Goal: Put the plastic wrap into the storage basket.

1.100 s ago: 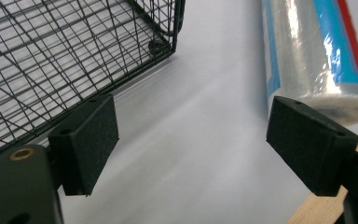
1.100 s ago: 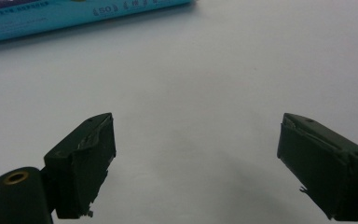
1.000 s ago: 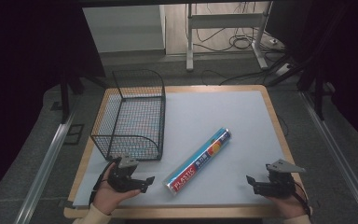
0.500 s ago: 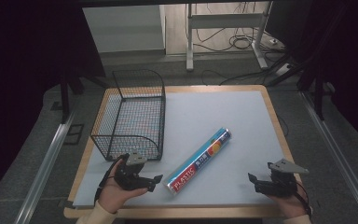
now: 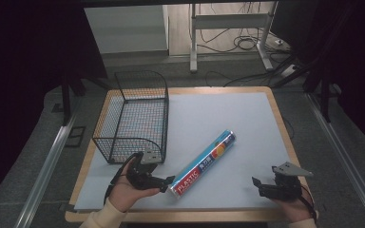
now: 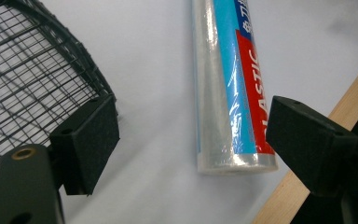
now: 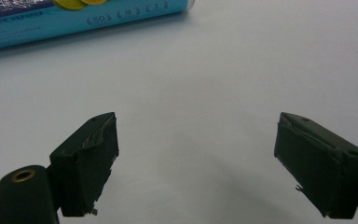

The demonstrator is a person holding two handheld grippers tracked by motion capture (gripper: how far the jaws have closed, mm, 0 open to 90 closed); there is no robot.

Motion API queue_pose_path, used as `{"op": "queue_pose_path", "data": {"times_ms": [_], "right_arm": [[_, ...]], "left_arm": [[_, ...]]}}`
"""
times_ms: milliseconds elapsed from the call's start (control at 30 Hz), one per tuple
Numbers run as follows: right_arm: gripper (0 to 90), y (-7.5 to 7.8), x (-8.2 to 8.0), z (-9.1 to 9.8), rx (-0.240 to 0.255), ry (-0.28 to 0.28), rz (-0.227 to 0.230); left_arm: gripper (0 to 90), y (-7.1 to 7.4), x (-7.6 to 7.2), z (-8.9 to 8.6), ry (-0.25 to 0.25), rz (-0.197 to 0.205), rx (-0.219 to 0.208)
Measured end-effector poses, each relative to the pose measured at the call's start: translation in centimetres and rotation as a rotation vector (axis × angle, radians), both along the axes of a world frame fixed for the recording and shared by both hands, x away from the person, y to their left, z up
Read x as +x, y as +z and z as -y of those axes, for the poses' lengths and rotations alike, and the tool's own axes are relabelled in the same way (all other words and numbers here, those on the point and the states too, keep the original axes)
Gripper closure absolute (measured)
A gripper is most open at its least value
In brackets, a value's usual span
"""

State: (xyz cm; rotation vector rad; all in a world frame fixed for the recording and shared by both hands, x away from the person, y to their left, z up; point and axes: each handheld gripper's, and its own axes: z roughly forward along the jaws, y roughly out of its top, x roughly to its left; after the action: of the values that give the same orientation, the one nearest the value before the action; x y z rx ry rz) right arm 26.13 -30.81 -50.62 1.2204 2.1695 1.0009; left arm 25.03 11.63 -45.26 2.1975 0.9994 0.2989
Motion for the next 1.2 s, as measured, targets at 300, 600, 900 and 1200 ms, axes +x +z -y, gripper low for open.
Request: {"op": "queue_pose_path", "data": {"times_ms": [300, 600, 900, 1200], "right_arm": [[14.1, 0.0, 0.0, 0.0, 0.000, 0.001, 0.001], [14.1, -0.1, 0.0, 0.0, -0.004, 0.000, -0.004], [14.1, 0.0, 0.0, 0.1, -0.004, -0.004, -0.003], [14.1, -0.1, 0.1, 0.2, -0.009, -0.002, -0.003]], "left_arm": [[17.7, -0.1, 0.8, 1.6, -0.010, 0.002, 0.013], [17.6, 0.0, 1.8, 3.8, -0.043, -0.007, 0.031], [17.4, 0.2, 3.0, 5.6, -0.054, -0.008, 0.056], [17.3, 0.0, 4.4, 6.5, -0.053, -0.027, 0.070]]}}
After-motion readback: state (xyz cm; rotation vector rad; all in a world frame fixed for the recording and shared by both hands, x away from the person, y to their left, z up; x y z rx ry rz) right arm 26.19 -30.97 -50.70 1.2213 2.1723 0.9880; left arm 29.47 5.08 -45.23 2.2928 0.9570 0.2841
